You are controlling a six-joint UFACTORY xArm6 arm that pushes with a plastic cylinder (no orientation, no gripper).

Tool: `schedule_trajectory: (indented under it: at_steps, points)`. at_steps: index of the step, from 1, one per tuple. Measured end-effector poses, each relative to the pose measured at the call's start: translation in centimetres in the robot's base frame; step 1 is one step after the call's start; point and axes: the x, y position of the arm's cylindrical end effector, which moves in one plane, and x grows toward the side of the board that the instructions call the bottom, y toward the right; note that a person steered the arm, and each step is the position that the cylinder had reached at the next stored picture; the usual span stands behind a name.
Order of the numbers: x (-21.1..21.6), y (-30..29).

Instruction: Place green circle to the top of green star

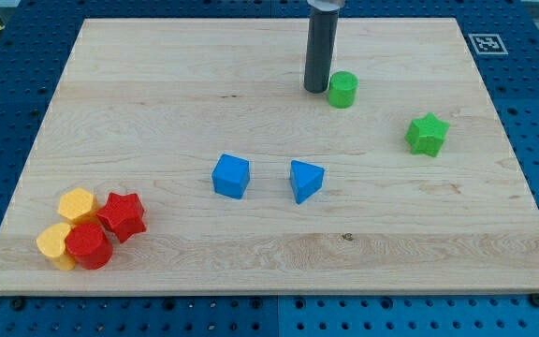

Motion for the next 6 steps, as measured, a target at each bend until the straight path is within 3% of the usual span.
schedule_trajectory:
  at_steps: [6]
  points:
    - [0.7,1.5]
